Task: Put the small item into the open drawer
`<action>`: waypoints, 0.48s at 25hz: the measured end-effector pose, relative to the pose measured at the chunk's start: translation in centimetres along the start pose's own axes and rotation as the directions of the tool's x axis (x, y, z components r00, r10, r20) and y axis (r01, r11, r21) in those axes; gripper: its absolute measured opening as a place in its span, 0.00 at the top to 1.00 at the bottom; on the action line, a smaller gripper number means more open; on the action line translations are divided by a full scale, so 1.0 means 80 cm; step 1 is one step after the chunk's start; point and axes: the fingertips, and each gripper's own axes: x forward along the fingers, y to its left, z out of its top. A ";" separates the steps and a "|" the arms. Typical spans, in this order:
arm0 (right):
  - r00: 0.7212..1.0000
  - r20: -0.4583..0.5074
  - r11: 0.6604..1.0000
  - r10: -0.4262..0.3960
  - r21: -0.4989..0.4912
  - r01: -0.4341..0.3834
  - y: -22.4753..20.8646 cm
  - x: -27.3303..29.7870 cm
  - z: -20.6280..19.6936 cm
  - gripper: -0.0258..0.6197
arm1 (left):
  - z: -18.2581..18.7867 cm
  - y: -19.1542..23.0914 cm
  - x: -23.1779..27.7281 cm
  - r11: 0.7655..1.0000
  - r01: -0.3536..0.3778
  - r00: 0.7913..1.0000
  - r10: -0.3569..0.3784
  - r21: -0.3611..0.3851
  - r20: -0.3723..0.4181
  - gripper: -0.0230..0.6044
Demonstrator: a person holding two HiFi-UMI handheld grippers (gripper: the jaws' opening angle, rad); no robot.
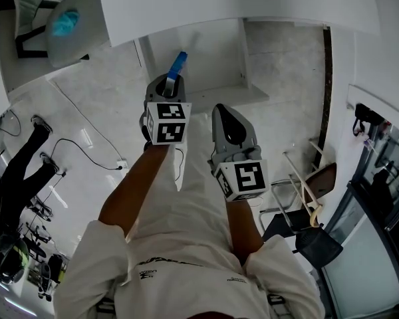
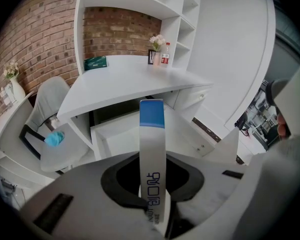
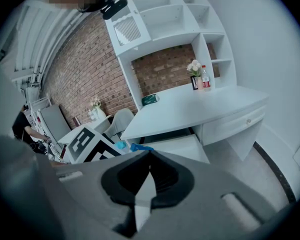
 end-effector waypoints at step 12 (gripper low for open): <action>1.000 -0.020 1.000 0.007 0.004 -0.007 -0.004 0.010 -0.013 0.96 | -0.023 0.004 0.049 0.997 0.022 0.996 -0.029 -0.076 -0.088 0.85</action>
